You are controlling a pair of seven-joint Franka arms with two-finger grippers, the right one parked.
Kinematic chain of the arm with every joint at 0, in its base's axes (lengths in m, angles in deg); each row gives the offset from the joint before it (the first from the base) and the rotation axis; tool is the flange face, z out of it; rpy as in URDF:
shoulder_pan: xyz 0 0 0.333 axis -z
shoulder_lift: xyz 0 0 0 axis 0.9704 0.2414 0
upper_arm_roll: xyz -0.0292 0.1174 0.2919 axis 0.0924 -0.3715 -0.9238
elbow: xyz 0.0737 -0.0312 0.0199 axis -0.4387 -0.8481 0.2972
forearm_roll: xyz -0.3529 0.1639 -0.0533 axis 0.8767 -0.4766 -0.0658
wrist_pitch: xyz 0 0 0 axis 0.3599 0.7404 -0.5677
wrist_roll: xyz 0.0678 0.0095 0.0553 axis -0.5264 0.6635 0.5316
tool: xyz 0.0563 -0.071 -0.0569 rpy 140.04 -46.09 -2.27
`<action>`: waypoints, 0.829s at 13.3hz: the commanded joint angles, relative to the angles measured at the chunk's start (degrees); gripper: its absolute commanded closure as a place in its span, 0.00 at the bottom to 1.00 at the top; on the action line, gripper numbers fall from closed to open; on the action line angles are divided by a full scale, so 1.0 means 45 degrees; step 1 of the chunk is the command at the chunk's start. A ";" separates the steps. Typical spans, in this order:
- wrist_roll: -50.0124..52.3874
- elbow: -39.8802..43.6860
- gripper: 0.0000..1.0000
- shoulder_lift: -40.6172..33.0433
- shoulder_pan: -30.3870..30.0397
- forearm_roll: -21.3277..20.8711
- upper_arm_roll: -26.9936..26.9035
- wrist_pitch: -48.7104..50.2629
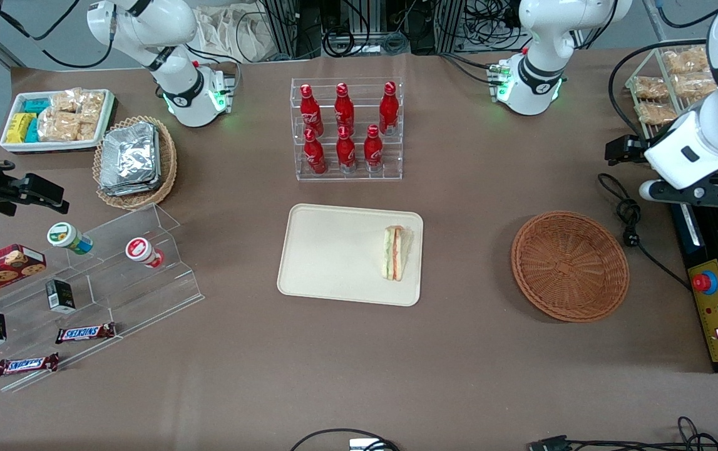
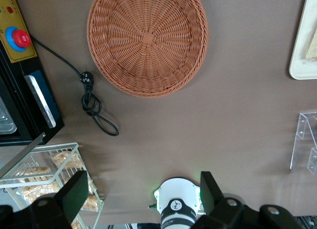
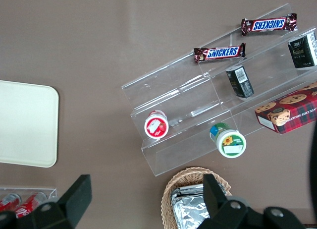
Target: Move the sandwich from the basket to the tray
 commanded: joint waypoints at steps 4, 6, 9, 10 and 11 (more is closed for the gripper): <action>-0.0248 -0.1860 0.00 -0.1486 0.0564 0.0243 -0.0532 -0.2254; -0.0501 -0.1312 0.00 -0.1154 0.0584 0.0262 -0.0532 -0.2236; -0.0502 -0.1291 0.00 -0.1133 0.0584 0.0281 -0.0532 -0.2255; -0.0502 -0.1310 0.00 -0.1133 0.0603 0.0301 -0.0532 -0.2255; -0.0502 -0.1330 0.00 -0.1114 0.0603 0.0398 -0.0532 -0.2255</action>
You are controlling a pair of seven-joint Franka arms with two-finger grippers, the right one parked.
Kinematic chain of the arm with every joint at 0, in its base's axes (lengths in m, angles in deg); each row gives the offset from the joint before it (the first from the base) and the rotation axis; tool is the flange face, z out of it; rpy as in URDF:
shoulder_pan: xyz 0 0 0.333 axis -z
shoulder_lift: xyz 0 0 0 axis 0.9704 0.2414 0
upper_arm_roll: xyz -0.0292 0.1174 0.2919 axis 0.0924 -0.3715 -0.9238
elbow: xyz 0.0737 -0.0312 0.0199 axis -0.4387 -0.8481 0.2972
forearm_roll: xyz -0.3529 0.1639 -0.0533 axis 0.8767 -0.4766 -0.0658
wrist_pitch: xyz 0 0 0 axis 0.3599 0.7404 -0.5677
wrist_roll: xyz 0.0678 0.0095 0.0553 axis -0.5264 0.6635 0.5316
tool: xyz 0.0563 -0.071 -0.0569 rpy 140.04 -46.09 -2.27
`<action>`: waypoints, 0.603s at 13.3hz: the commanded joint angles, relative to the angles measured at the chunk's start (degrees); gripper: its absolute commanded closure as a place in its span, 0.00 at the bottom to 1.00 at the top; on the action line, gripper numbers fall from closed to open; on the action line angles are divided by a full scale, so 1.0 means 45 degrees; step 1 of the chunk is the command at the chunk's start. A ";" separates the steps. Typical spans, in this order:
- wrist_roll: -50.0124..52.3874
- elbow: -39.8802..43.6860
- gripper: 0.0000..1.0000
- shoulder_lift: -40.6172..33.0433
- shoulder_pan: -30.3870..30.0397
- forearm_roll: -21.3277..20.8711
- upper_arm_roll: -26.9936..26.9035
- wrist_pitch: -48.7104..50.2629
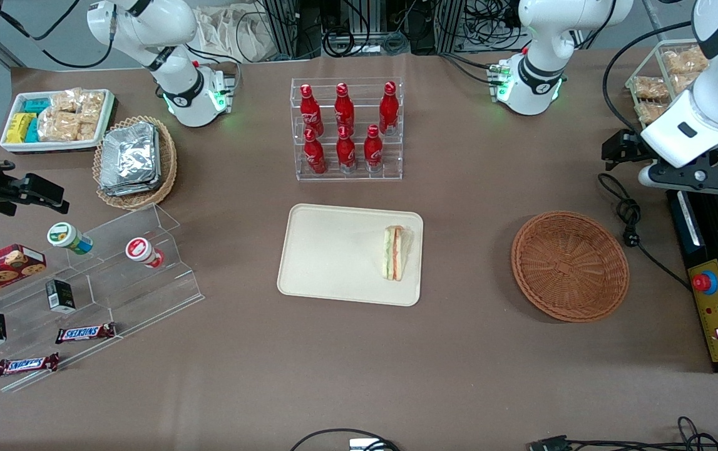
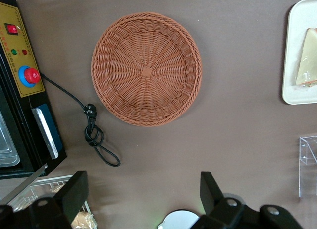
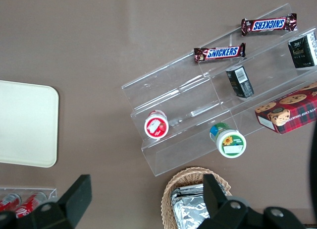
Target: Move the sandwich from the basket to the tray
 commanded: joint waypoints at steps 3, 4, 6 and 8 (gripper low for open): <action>-0.0158 0.0217 0.00 0.0256 0.0118 0.0486 -0.0197 0.0018; -0.0158 0.0178 0.00 0.0237 0.0118 0.0486 -0.0197 0.0018; -0.0138 0.0178 0.00 0.0237 0.0098 0.0506 -0.0197 0.0038; -0.0002 0.0158 0.00 0.0217 0.0098 0.0525 -0.0197 0.0057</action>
